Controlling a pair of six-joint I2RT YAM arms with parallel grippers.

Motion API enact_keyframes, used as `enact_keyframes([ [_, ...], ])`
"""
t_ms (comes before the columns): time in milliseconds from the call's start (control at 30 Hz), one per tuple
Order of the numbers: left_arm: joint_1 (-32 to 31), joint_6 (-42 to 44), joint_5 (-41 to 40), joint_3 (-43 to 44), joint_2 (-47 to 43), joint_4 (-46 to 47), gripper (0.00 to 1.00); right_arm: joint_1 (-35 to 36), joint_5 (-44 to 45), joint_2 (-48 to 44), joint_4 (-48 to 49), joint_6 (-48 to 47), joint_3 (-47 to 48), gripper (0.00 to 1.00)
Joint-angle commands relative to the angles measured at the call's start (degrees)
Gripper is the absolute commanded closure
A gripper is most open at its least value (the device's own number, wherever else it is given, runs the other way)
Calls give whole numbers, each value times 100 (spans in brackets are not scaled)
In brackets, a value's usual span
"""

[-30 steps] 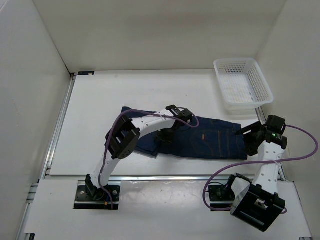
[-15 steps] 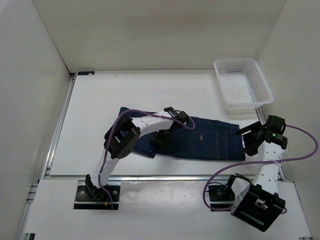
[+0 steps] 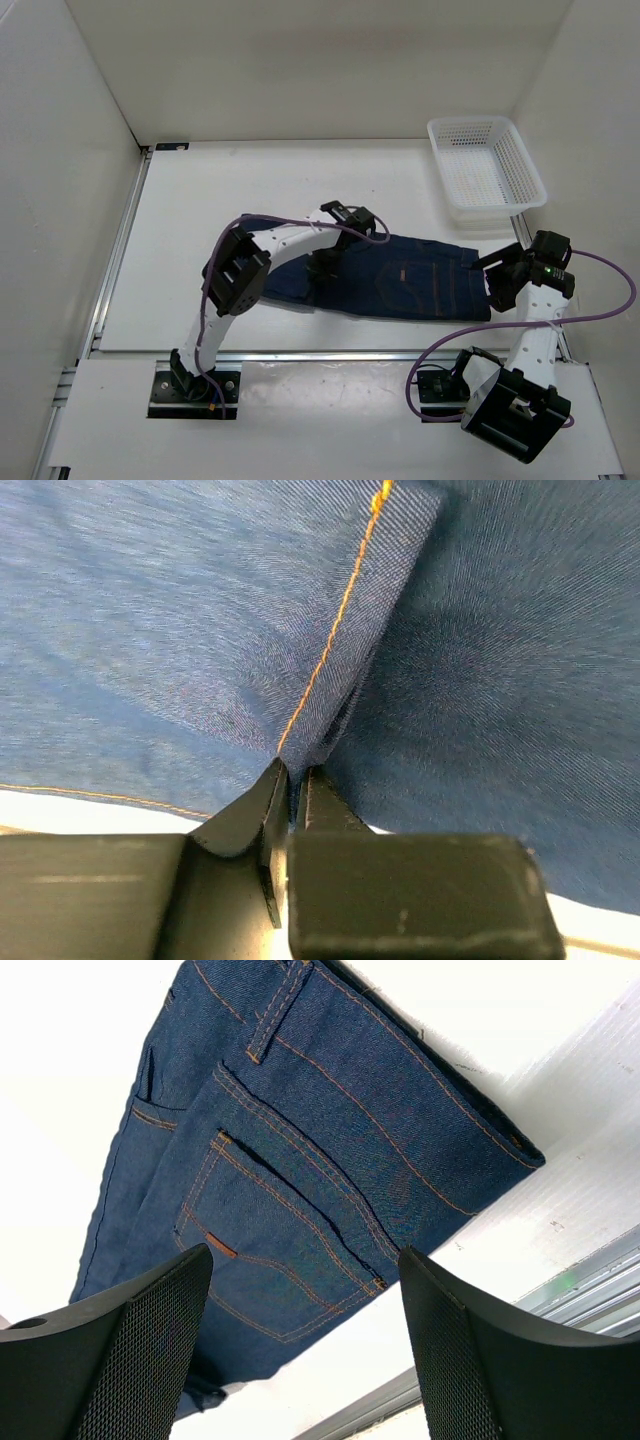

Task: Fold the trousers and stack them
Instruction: Fold the trousers

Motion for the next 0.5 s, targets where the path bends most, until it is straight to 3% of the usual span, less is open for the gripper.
enact_keyframes([
  [0,283,-44,-9,360,-918,-66,90,20,-130,-3,79,-70,84,20],
  [200,643,79,351,789,-1323,-136,90,20,-130,-3,79,-70,84,20],
  [467,591,-35,676,1011,-929,188,90,20,-130,-56,79,-70,84,20],
])
